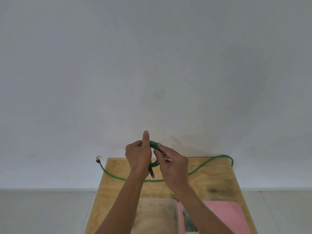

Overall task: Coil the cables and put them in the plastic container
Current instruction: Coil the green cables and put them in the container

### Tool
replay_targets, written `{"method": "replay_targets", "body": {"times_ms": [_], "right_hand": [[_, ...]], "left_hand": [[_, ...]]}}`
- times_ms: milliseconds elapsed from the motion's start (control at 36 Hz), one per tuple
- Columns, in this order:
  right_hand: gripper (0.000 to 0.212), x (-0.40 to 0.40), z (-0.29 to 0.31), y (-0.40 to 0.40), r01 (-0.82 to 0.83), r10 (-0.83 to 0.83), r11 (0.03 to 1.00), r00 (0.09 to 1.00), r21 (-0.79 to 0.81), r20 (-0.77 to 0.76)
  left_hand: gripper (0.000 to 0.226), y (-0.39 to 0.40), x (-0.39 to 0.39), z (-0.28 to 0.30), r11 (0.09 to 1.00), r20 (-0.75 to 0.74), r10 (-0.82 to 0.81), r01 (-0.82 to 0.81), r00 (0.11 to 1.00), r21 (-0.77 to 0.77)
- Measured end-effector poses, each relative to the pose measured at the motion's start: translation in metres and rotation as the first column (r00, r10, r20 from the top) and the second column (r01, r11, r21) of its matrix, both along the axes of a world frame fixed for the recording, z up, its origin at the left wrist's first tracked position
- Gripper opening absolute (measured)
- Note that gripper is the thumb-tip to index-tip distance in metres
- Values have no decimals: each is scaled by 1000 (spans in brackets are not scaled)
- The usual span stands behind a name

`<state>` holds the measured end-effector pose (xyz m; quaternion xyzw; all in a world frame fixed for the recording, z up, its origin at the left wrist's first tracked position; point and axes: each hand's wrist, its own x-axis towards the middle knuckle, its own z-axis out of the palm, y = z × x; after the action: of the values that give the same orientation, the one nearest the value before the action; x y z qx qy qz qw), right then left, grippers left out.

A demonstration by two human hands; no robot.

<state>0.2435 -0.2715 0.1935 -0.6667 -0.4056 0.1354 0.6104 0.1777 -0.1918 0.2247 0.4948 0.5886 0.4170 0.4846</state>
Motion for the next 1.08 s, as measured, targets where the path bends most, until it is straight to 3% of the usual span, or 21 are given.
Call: {"method": "replay_targets", "body": {"times_ms": [139,333,722,806,972,1083], "right_hand": [[25,6,-18,-10,78,-79,997,997,25,10],[29,20,-44,-34,50,-49,998,999,-24,22],[26,-7,-79,-57,-84,89,989,995,-122,34],[26,-23,-85,-61,-102,101,979,995,-176,-13],[23,-63,-118,-80,-47,33,947,998,-318,-49],[22,-85,-147,-85,6,-51,899,995,-438,-91]], "left_hand": [[73,-23,14,-15,994,61,-6,13,998,-112],[46,-57,17,-42,978,202,28,15,979,-208],[47,-84,-42,-82,898,223,104,4,969,-439],[41,-85,-63,-89,909,192,85,3,978,-417],[27,-101,-99,-125,905,-12,64,-64,998,-421],[31,-114,-116,-147,890,-115,34,-82,993,-448]]}}
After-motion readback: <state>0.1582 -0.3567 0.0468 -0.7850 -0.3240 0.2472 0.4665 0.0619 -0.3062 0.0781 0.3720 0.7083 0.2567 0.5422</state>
